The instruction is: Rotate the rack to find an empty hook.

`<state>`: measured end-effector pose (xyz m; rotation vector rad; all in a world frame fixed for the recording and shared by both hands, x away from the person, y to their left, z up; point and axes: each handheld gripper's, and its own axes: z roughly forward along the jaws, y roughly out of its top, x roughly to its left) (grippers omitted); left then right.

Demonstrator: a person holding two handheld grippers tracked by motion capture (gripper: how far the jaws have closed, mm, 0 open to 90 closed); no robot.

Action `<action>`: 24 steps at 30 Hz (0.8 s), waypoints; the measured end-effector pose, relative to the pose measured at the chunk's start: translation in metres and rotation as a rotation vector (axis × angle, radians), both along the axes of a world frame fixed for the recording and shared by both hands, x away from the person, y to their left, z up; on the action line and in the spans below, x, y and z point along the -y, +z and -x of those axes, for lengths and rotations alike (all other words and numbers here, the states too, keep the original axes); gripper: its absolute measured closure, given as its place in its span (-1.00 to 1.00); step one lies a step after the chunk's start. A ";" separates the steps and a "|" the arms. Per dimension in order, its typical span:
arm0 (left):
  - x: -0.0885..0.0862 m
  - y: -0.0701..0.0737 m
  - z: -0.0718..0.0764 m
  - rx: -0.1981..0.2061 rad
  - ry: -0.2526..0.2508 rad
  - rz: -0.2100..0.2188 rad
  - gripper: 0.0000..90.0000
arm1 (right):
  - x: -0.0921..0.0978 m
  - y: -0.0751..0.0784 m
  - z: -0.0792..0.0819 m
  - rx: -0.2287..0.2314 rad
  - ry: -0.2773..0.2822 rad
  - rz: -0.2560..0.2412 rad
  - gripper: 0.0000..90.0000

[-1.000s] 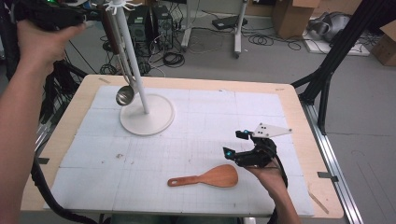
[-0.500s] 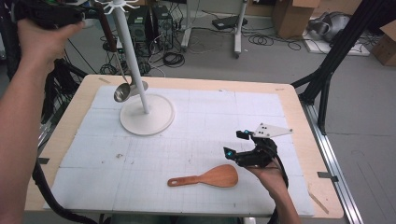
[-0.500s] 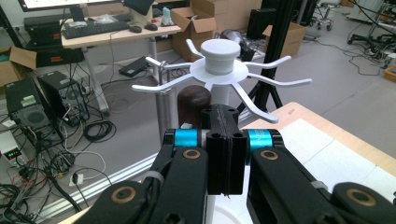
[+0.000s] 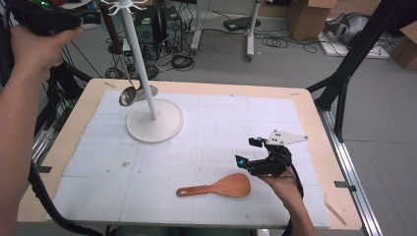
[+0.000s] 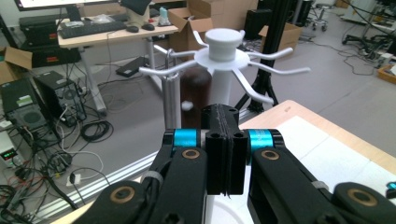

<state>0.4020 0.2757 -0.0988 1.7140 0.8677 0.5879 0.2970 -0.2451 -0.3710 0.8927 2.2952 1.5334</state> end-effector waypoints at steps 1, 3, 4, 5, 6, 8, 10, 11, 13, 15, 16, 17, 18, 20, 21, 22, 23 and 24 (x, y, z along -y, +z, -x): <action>-0.001 -0.001 0.002 0.000 -0.003 -0.003 0.95 | 0.000 0.000 0.000 -0.001 0.000 0.000 -0.65; -0.001 -0.001 0.004 -0.003 -0.005 -0.022 0.91 | 0.000 0.000 0.000 0.003 0.002 0.000 -0.66; -0.002 -0.001 0.006 -0.002 -0.007 -0.024 0.90 | 0.000 0.000 0.000 0.002 0.001 0.000 -0.66; -0.003 0.000 0.008 -0.002 -0.010 -0.021 0.89 | 0.000 0.000 0.000 0.003 0.000 0.000 -0.65; -0.005 0.001 0.010 0.003 -0.013 -0.021 0.88 | -0.001 0.000 -0.001 0.005 0.003 -0.001 -0.65; -0.007 0.002 0.014 0.006 -0.018 -0.017 0.86 | -0.001 0.000 -0.001 0.005 0.001 -0.001 -0.65; -0.010 0.003 0.017 0.011 -0.019 -0.015 0.83 | -0.001 0.000 -0.001 0.002 0.002 -0.001 -0.65; -0.011 0.003 0.019 0.011 -0.024 -0.014 0.83 | -0.001 0.000 -0.001 -0.002 0.003 -0.001 -0.65; -0.014 0.001 0.020 0.011 -0.027 -0.015 0.80 | -0.001 0.000 -0.002 -0.004 -0.001 -0.004 -0.65; -0.017 -0.002 0.021 0.009 -0.030 -0.017 0.78 | -0.002 0.000 -0.002 -0.006 0.001 -0.005 -0.65; -0.019 -0.003 0.022 0.006 -0.033 -0.013 0.77 | -0.001 0.000 -0.003 -0.008 -0.001 -0.002 -0.66; -0.021 -0.005 0.023 0.003 -0.036 -0.014 0.76 | -0.002 -0.001 -0.003 -0.008 -0.001 0.000 -0.65; -0.023 -0.006 0.024 0.003 -0.036 -0.015 0.74 | -0.002 -0.001 -0.003 -0.014 0.000 0.000 -0.66; -0.026 -0.009 0.026 0.001 -0.039 -0.016 0.73 | -0.002 -0.001 -0.004 -0.012 -0.001 0.002 -0.65; -0.027 -0.010 0.028 0.001 -0.037 -0.022 0.71 | -0.002 -0.002 -0.004 -0.012 0.000 0.003 -0.65; -0.029 -0.011 0.030 0.004 -0.035 -0.022 0.70 | -0.002 -0.002 -0.004 -0.013 -0.002 0.006 -0.66; -0.030 -0.012 0.031 0.004 -0.039 -0.013 0.68 | -0.002 -0.002 -0.004 -0.012 0.000 0.009 -0.66; -0.032 -0.013 0.033 0.006 -0.040 -0.014 0.67 | -0.002 -0.002 -0.004 -0.012 0.002 0.009 -0.65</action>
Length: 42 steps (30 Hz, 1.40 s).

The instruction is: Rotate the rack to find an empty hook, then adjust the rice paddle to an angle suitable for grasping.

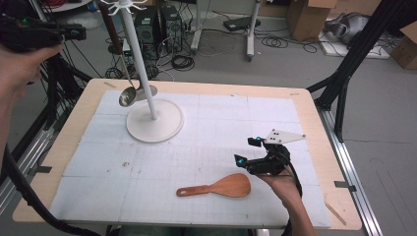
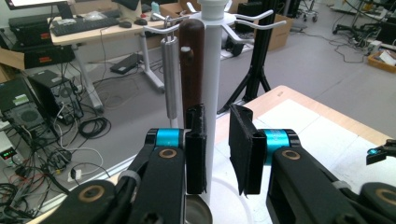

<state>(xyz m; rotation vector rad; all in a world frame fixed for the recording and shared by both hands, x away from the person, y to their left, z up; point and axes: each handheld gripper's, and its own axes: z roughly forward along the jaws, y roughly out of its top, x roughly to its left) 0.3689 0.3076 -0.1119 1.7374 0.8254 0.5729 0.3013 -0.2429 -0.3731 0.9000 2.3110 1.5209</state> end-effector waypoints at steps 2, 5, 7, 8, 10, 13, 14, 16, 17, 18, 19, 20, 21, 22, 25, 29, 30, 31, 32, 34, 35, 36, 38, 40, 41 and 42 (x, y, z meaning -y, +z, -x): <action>-0.002 -0.003 0.003 -0.001 -0.001 0.000 0.62 | -0.001 -0.001 0.000 -0.005 0.000 0.001 -0.66; -0.004 -0.008 0.007 -0.003 -0.003 -0.007 0.59 | -0.001 -0.002 0.000 -0.006 0.006 0.009 -0.66; -0.004 -0.013 0.011 -0.003 -0.009 -0.003 0.55 | -0.001 -0.002 0.000 -0.003 0.008 0.012 -0.65; -0.004 -0.014 0.012 -0.003 -0.012 -0.006 0.53 | -0.001 -0.002 0.000 -0.008 0.010 0.016 -0.65; -0.003 -0.018 0.015 -0.002 -0.019 -0.010 0.49 | -0.002 -0.002 0.000 -0.010 0.016 0.020 -0.66; -0.002 -0.023 0.019 0.001 -0.032 -0.010 0.44 | -0.003 -0.003 0.001 -0.014 0.021 0.024 -0.65; -0.001 -0.025 0.020 0.002 -0.036 -0.014 0.43 | -0.004 -0.003 0.000 -0.017 0.021 0.027 -0.66; 0.000 -0.029 0.022 0.002 -0.042 -0.019 0.41 | -0.004 -0.003 0.000 -0.018 0.026 0.032 -0.65; 0.000 -0.031 0.024 -0.001 -0.047 -0.018 0.40 | -0.005 -0.004 0.000 -0.024 0.028 0.035 -0.65; 0.000 -0.033 0.025 -0.001 -0.051 -0.018 0.38 | -0.006 -0.004 0.000 -0.023 0.028 0.038 -0.65; 0.001 -0.036 0.026 -0.001 -0.051 -0.014 0.36 | -0.006 -0.004 0.000 -0.025 0.032 0.038 -0.65; 0.001 -0.038 0.027 -0.004 -0.055 -0.014 0.35 | -0.007 -0.004 0.000 -0.024 0.033 0.043 -0.65; 0.001 -0.041 0.028 -0.006 -0.055 -0.013 0.35 | -0.008 -0.005 0.000 -0.027 0.038 0.043 -0.65; 0.001 -0.045 0.029 -0.008 -0.057 -0.015 0.33 | -0.008 -0.005 0.000 -0.029 0.044 0.045 -0.66; 0.004 -0.055 0.033 -0.016 -0.071 -0.011 0.29 | -0.011 -0.006 0.001 -0.032 0.059 0.061 -0.65; 0.009 -0.073 0.038 -0.032 -0.091 -0.009 0.22 | -0.014 -0.007 0.003 -0.036 0.078 0.074 -0.65; 0.009 -0.077 0.038 -0.035 -0.090 -0.009 0.21 | -0.016 -0.008 0.003 -0.036 0.083 0.078 -0.65; 0.010 -0.081 0.040 -0.041 -0.090 -0.008 0.20 | -0.016 -0.008 0.003 -0.035 0.086 0.080 -0.65; 0.010 -0.084 0.041 -0.042 -0.091 -0.007 0.18 | -0.017 -0.008 0.004 -0.034 0.089 0.082 -0.65; 0.010 -0.091 0.043 -0.044 -0.095 -0.004 0.16 | -0.019 -0.007 0.004 -0.034 0.098 0.091 -0.65; 0.010 -0.094 0.045 -0.046 -0.092 0.000 0.15 | -0.020 -0.007 0.004 -0.032 0.103 0.089 -0.65; 0.010 -0.096 0.046 -0.047 -0.093 0.001 0.13 | -0.021 -0.007 0.005 -0.031 0.105 0.093 -0.65; 0.011 -0.101 0.048 -0.046 -0.093 -0.003 0.11 | -0.023 -0.007 0.005 -0.028 0.114 0.092 -0.65; 0.012 -0.105 0.050 -0.045 -0.093 -0.005 0.08 | -0.024 -0.007 0.006 -0.034 0.123 0.097 -0.65; 0.012 -0.106 0.051 -0.047 -0.095 -0.007 0.06 | -0.025 -0.007 0.006 -0.031 0.128 0.099 -0.65; 0.013 -0.108 0.052 -0.047 -0.096 -0.009 0.05 | -0.026 -0.007 0.006 -0.033 0.132 0.099 -0.65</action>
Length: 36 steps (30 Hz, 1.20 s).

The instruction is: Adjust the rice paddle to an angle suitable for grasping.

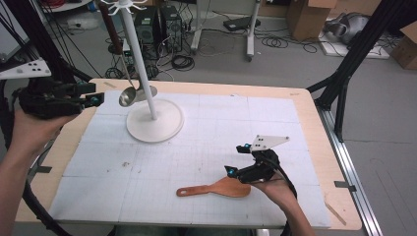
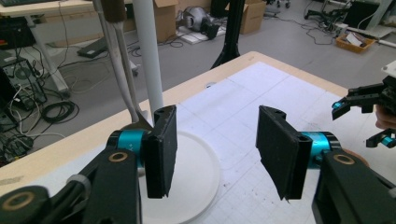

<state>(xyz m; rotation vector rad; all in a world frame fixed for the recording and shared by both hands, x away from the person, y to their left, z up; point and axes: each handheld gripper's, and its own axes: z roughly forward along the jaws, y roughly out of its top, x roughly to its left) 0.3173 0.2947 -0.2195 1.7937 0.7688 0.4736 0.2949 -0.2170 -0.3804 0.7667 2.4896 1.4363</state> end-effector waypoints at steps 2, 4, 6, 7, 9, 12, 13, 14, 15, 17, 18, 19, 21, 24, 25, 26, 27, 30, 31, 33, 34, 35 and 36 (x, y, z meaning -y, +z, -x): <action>0.002 -0.004 0.002 -0.001 -0.006 -0.001 0.02 | -0.001 0.000 0.000 -0.002 0.005 0.004 -0.65; 0.003 -0.008 0.004 -0.004 -0.010 -0.003 0.00 | -0.003 -0.001 0.000 0.000 0.010 0.005 -0.65; 0.005 -0.013 0.005 -0.010 -0.018 0.002 -0.03 | -0.004 -0.002 0.000 -0.003 0.014 0.009 -0.65; 0.005 -0.015 0.006 -0.011 -0.021 -0.004 -0.04 | -0.005 -0.002 0.000 -0.008 0.016 0.006 -0.65; 0.007 -0.021 0.008 -0.017 -0.020 -0.002 -0.06 | -0.007 -0.003 0.000 -0.011 0.020 0.009 -0.65; 0.007 -0.028 0.009 -0.025 -0.021 0.000 -0.09 | -0.009 -0.004 0.000 -0.014 0.025 0.015 -0.65; 0.008 -0.030 0.010 -0.027 -0.023 0.003 -0.10 | -0.009 -0.004 0.000 -0.016 0.026 0.015 -0.65; 0.008 -0.032 0.010 -0.031 -0.022 0.005 -0.10 | -0.009 -0.004 0.000 -0.011 0.032 0.019 -0.65; 0.008 -0.034 0.011 -0.032 -0.025 0.006 -0.11 | -0.010 -0.004 0.001 -0.017 0.030 0.020 -0.65; 0.009 -0.038 0.012 -0.036 -0.024 0.004 -0.13 | -0.012 -0.005 0.001 -0.015 0.037 0.022 -0.65; 0.010 -0.039 0.013 -0.035 -0.023 0.001 -0.14 | -0.012 -0.005 0.002 -0.019 0.038 0.025 -0.65; 0.011 -0.040 0.013 -0.035 -0.022 0.001 -0.16 | -0.013 -0.005 0.002 -0.010 0.045 0.025 -0.65; 0.012 -0.044 0.015 -0.035 -0.024 -0.003 -0.18 | -0.015 -0.006 0.003 -0.016 0.054 0.030 -0.65; 0.014 -0.049 0.017 -0.036 -0.022 0.004 -0.20 | -0.018 -0.008 0.004 -0.018 0.065 0.034 -0.65; 0.015 -0.052 0.018 -0.038 -0.022 0.004 -0.20 | -0.018 -0.008 0.004 -0.024 0.068 0.041 -0.65; 0.015 -0.054 0.018 -0.041 -0.021 0.004 -0.21 | -0.019 -0.009 0.004 -0.028 0.070 0.046 -0.65; 0.016 -0.057 0.019 -0.044 -0.021 0.003 -0.22 | -0.020 -0.010 0.004 -0.029 0.072 0.050 -0.65; 0.017 -0.063 0.019 -0.050 -0.021 0.001 -0.24 | -0.021 -0.012 0.005 -0.034 0.079 0.056 -0.65; 0.018 -0.066 0.020 -0.052 -0.022 0.003 -0.26 | -0.021 -0.013 0.005 -0.034 0.083 0.056 -0.65; 0.020 -0.070 0.020 -0.054 -0.021 0.002 -0.28 | -0.022 -0.016 0.005 -0.044 0.088 0.064 -0.65; 0.021 -0.073 0.021 -0.057 -0.021 0.003 -0.29 | -0.022 -0.017 0.006 -0.044 0.089 0.067 -0.65; 0.022 -0.076 0.021 -0.058 -0.019 0.000 -0.30 | -0.023 -0.018 0.006 -0.051 0.093 0.067 -0.65; 0.022 -0.078 0.022 -0.058 -0.020 -0.001 -0.31 | -0.024 -0.019 0.006 -0.053 0.098 0.069 -0.65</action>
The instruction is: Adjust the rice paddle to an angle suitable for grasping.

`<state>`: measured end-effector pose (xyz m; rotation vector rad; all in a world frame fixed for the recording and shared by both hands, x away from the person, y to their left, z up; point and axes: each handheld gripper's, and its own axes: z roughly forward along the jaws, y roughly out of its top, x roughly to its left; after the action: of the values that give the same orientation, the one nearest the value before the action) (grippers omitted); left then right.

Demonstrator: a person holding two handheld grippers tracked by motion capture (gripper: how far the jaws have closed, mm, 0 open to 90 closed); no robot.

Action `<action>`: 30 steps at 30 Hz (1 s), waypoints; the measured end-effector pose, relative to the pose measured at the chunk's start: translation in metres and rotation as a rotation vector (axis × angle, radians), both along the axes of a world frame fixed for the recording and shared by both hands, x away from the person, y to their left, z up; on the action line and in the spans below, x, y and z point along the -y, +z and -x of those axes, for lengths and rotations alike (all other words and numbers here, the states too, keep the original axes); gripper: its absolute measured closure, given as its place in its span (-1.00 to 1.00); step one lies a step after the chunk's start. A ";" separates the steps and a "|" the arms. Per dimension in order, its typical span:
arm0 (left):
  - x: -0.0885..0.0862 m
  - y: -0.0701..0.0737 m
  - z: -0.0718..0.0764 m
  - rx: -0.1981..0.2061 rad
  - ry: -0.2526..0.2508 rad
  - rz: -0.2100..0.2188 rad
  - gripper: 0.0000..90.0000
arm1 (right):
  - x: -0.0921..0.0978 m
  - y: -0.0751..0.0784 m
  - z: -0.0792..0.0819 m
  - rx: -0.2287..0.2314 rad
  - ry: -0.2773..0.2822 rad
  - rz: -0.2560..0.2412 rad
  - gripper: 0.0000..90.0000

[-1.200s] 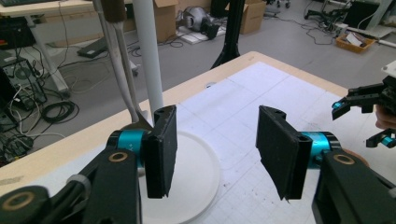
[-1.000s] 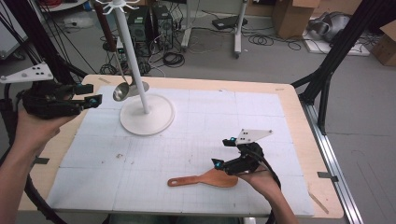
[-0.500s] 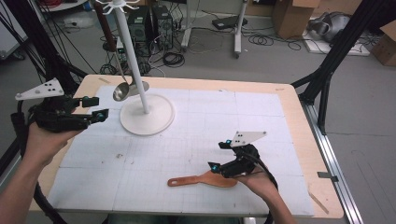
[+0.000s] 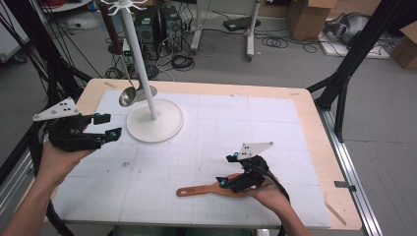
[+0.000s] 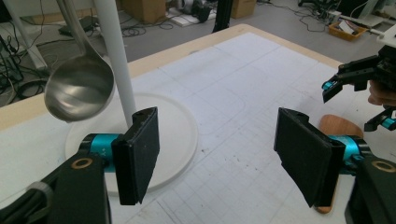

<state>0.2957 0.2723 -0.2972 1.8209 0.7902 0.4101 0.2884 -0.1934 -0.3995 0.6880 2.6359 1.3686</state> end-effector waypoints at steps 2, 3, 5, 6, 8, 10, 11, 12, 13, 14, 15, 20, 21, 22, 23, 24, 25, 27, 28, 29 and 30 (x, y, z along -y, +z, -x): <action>0.002 -0.005 0.001 -0.005 -0.003 -0.001 -0.32 | -0.002 -0.002 0.000 -0.001 0.010 0.008 -0.65; 0.003 -0.008 0.002 -0.007 -0.003 -0.004 -0.32 | -0.002 -0.002 0.001 -0.006 0.014 0.014 -0.65; 0.004 -0.013 0.002 -0.012 -0.007 -0.004 -0.34 | -0.005 -0.005 0.001 -0.011 0.025 0.022 -0.65; 0.005 -0.016 0.003 -0.013 -0.005 -0.005 -0.34 | -0.006 -0.006 0.001 -0.014 0.030 0.029 -0.65; 0.007 -0.021 0.003 -0.016 -0.006 -0.011 -0.35 | -0.009 -0.009 0.001 -0.019 0.043 0.044 -0.65; 0.007 -0.024 0.004 -0.015 -0.006 -0.011 -0.35 | -0.012 -0.011 0.000 -0.024 0.050 0.055 -0.65; 0.007 -0.025 0.005 -0.018 -0.008 -0.010 -0.35 | -0.014 -0.012 0.000 -0.024 0.056 0.062 -0.64; 0.008 -0.026 0.005 -0.017 -0.008 -0.015 -0.35 | -0.015 -0.013 0.000 -0.027 0.065 0.068 -0.64; 0.008 -0.028 0.006 -0.014 -0.008 -0.015 -0.35 | -0.017 -0.013 -0.001 -0.029 0.067 0.071 -0.64; 0.008 -0.029 0.007 -0.012 -0.009 -0.013 -0.36 | -0.018 -0.014 -0.001 -0.033 0.069 0.074 -0.64; 0.009 -0.030 0.008 -0.009 -0.010 -0.013 -0.36 | -0.020 -0.015 -0.001 -0.034 0.075 0.083 -0.63; 0.012 -0.038 0.012 -0.008 -0.017 -0.021 -0.36 | -0.028 -0.019 -0.001 -0.051 0.100 0.112 -0.54; 0.013 -0.040 0.013 -0.007 -0.016 -0.021 -0.36 | -0.029 -0.019 -0.001 -0.050 0.105 0.112 -0.52; 0.014 -0.042 0.013 -0.008 -0.020 -0.023 -0.36 | -0.031 -0.020 -0.001 -0.048 0.108 0.118 -0.50; 0.015 -0.044 0.014 -0.009 -0.023 -0.029 -0.36 | -0.032 -0.020 -0.001 -0.051 0.116 0.123 -0.49; 0.016 -0.044 0.014 -0.011 -0.026 -0.037 -0.36 | -0.034 -0.021 0.000 -0.057 0.123 0.130 -0.47; 0.016 -0.045 0.014 -0.012 -0.028 -0.044 -0.37 | -0.035 -0.021 0.000 -0.052 0.129 0.134 -0.44; 0.017 -0.046 0.015 -0.012 -0.027 -0.036 -0.38 | -0.039 -0.023 0.000 -0.050 0.137 0.143 -0.40; 0.017 -0.046 0.015 -0.010 -0.032 -0.039 -0.38 | -0.040 -0.023 0.000 -0.056 0.137 0.147 -0.38; 0.017 -0.047 0.015 -0.009 -0.035 -0.040 -0.38 | -0.042 -0.024 0.000 -0.053 0.141 0.148 -0.35; 0.018 -0.048 0.015 -0.010 -0.034 -0.038 -0.38 | -0.044 -0.026 0.000 -0.056 0.151 0.156 -0.32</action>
<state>0.2805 0.2545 -0.3450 1.8699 0.7619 0.3968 0.2883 -0.1495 -0.4252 0.5250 2.8529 1.1756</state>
